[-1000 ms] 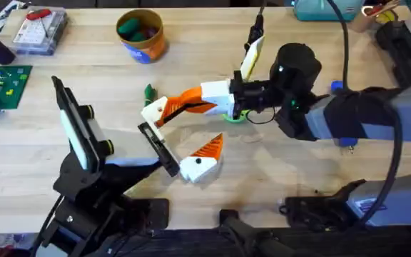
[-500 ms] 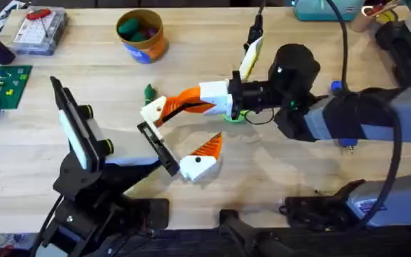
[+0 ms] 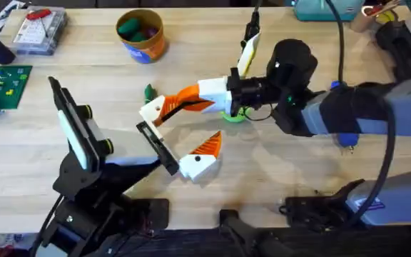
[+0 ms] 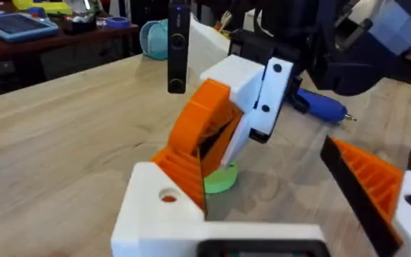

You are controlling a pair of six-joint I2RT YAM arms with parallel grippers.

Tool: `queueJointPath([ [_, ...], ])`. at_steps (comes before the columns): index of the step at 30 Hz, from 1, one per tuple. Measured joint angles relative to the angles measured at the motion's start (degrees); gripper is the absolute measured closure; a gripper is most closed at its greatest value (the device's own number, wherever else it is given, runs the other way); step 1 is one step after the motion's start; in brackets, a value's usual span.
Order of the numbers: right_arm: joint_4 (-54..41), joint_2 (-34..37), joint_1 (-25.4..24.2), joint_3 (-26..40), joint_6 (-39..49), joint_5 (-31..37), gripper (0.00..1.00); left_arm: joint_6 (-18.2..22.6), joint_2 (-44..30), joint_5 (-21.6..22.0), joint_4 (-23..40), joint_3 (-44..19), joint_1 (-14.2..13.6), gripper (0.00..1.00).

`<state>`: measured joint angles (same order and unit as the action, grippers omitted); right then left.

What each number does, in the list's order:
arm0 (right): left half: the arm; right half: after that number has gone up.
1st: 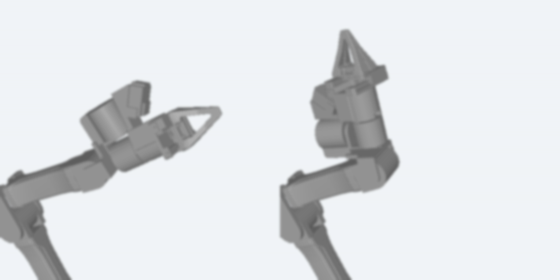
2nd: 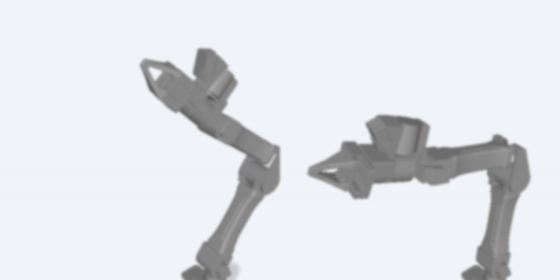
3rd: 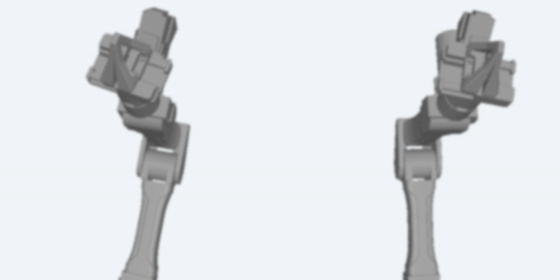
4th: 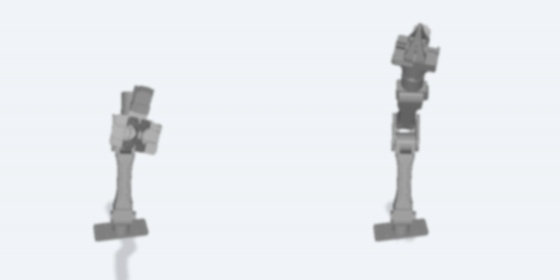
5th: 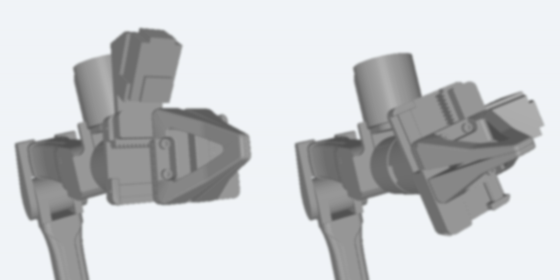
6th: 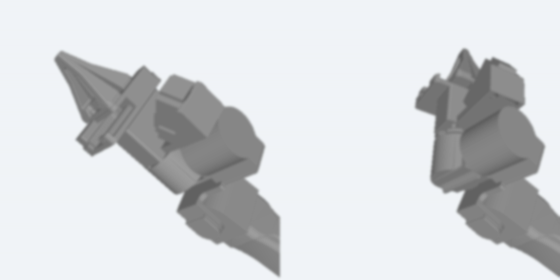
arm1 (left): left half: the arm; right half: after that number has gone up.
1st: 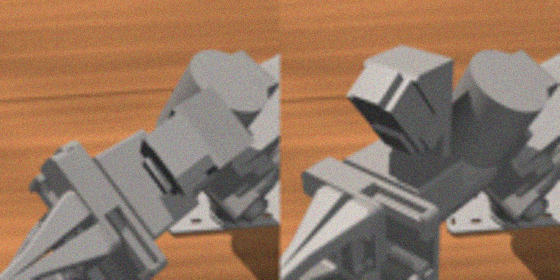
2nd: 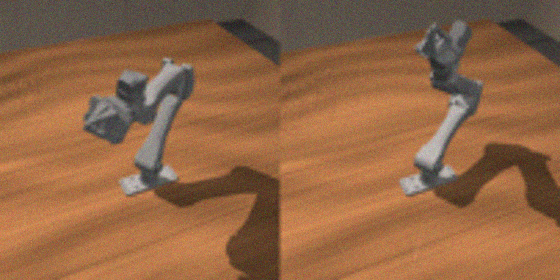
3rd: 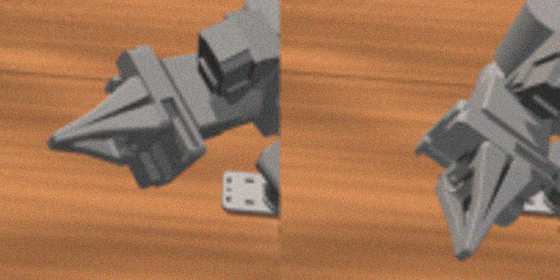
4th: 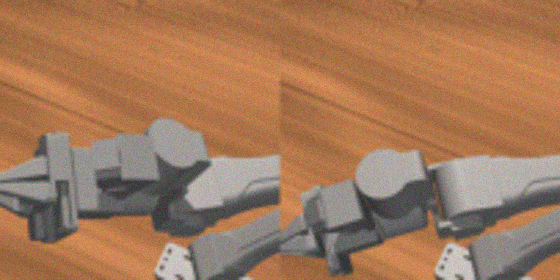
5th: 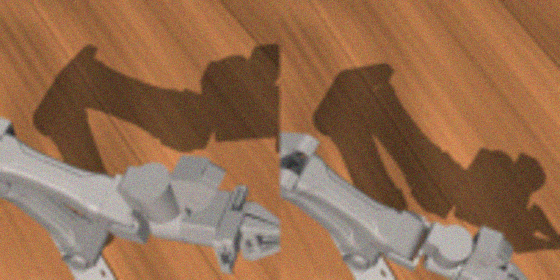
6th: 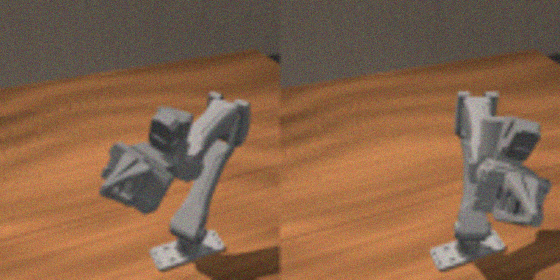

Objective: Pick up the gripper from the table and insert it into the empty holder that is missing its gripper. Then pick up a screw, insert it into the mounting hole, and use the screwdriver to tighten it. Finally, clean up the table by picking up the vegetable and placing it into the bucket.

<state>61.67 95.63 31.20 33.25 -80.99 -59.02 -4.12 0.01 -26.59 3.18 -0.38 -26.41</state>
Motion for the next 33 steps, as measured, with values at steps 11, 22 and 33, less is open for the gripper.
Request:
queueJointPath([
  [11, 0.0, 0.0, 0.5, 0.2, 0.0, 0.6, 0.995, 0.1, 0.0, 0.7, 0.0, 0.0, 0.0, 0.010],
  [22, 1.6, -0.4, 1.6, -0.7, 0.0, 3.6, 0.995, 0.3, 0.0, 1.6, 0.0, 0.0, 0.2, 0.010],
  [33, 1.3, -0.5, 1.7, -1.0, 0.0, 3.9, 0.995, 0.2, 0.0, 1.5, 0.0, 0.0, 0.2, 0.010],
])
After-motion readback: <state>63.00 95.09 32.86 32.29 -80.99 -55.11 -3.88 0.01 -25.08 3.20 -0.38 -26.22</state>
